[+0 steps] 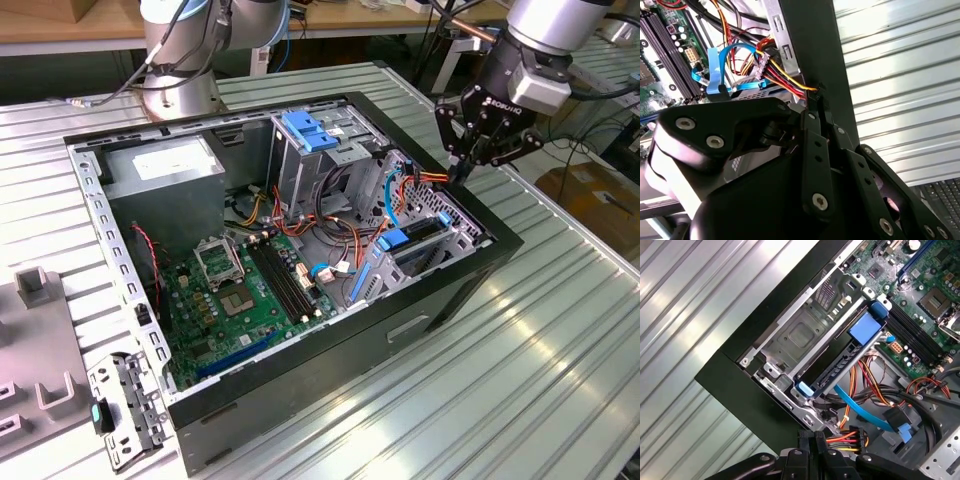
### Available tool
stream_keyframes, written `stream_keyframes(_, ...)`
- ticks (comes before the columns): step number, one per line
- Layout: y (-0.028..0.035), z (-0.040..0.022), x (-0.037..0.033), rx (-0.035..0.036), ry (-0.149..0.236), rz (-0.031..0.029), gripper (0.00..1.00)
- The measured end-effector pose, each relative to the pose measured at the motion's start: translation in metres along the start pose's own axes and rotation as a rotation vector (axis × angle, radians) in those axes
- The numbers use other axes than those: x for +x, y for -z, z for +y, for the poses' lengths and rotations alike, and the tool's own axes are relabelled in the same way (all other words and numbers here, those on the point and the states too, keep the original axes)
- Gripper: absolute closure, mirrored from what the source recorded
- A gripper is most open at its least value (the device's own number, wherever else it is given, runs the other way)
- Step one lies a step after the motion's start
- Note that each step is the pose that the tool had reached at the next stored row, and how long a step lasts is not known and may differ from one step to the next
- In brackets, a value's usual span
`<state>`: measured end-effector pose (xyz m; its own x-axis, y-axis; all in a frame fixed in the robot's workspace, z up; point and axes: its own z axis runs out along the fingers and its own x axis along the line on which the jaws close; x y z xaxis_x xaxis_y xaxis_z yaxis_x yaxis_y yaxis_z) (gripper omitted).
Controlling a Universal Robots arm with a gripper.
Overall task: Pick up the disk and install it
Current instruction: 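Insert the first disk wire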
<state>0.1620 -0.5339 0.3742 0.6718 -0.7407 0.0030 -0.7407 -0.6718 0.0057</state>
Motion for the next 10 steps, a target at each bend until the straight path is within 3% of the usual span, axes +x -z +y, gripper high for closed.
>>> stream_keyframes(6,-0.0001,0.0083,-0.0074,0.0009,-0.008,0.0007,0.84)
stream_keyframes(10,-0.0006,0.0083,-0.0074,0.0006,-0.082,0.0004,0.84)
